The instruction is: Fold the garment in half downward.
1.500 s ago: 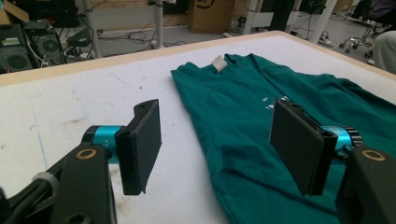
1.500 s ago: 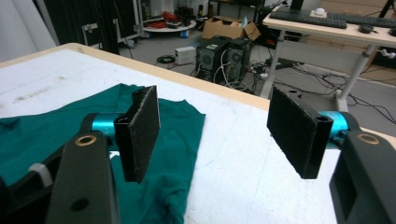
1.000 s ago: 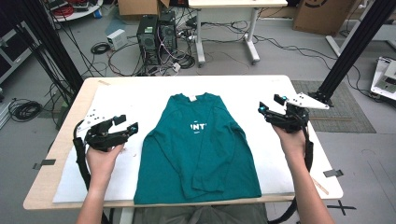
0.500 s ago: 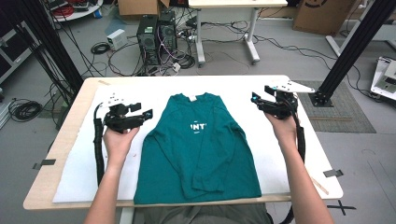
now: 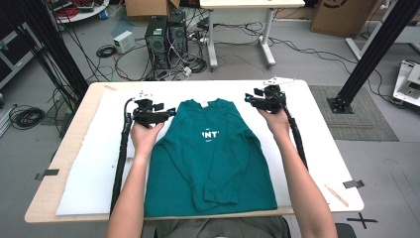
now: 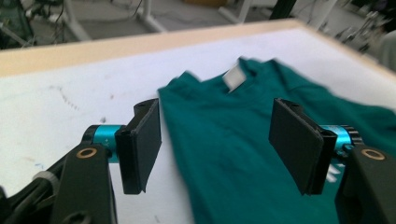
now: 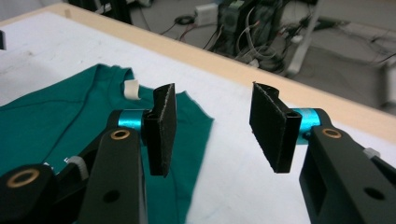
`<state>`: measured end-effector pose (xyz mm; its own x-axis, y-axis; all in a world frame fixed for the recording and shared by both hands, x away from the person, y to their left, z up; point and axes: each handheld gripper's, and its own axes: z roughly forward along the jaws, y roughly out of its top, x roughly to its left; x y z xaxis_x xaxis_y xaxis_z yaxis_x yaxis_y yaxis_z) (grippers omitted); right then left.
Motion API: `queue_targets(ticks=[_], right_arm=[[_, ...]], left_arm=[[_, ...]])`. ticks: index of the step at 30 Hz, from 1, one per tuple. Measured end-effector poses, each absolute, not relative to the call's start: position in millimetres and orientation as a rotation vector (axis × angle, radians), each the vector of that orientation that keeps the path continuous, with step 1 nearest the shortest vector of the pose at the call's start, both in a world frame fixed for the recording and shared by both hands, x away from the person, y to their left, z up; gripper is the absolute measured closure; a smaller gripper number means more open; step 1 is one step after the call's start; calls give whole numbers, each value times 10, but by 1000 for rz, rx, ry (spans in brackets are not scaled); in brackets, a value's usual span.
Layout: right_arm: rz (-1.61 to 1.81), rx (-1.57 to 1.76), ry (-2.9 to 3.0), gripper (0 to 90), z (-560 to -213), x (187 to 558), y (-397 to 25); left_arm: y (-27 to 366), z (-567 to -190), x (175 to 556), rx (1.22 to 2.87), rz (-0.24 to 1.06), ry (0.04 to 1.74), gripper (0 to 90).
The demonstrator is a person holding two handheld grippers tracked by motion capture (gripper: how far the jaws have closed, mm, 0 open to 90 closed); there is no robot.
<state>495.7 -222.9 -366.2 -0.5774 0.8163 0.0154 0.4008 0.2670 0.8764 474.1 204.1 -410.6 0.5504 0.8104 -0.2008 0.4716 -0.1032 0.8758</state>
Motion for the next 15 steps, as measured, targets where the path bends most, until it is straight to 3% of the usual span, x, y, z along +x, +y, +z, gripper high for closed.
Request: queue_targets(ticks=[15], right_arm=[[1070,1197,2254,610,-4226,5435,-1737]], left_arm=[[1750,-4300,5243,1921,351,1215,434]])
